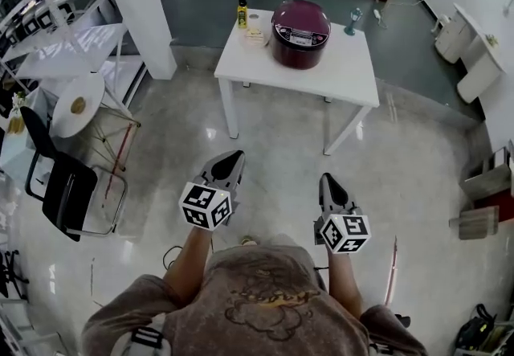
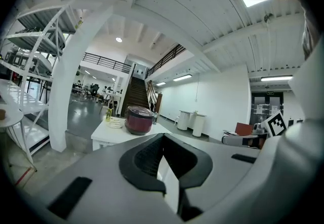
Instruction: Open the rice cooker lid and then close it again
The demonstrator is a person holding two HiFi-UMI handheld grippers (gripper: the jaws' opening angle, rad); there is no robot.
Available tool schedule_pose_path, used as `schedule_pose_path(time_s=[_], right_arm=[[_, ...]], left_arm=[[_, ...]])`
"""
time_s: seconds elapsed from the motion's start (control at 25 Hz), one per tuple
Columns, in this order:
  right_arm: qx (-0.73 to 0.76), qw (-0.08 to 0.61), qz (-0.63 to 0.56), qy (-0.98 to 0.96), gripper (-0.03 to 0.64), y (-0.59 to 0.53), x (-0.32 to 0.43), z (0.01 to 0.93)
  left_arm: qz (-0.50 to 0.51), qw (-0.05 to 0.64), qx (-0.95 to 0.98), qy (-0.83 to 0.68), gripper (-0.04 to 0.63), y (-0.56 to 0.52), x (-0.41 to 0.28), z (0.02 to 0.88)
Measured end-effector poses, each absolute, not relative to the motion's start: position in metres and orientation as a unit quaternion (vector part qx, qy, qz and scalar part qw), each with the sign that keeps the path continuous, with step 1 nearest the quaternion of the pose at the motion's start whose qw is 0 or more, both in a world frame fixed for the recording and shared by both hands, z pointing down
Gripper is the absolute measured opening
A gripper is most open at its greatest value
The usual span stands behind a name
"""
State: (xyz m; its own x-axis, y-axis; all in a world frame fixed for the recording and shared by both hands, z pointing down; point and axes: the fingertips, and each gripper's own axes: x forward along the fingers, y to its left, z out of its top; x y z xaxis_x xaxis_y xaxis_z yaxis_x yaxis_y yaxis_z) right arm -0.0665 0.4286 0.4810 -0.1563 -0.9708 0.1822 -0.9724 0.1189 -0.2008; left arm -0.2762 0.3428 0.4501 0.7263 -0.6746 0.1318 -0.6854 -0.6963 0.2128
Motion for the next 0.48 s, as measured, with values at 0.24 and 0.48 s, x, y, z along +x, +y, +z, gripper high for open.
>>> schedule_pose_path(time_s=[0.24,0.48], right_arm=[[0.659,0.003,0.138,-0.740,0.002,0.422,-0.071,0.487],[0.666,-0.001,0.144,-0.731,0.002,0.403,-0.059,0.495]], left_arm=[[0.024,0.127,0.926,-0.355,0.021,0.329,-0.273,0.457],[0.025,0.130,0.928,-0.348,0.021,0.306,-0.261,0.463]])
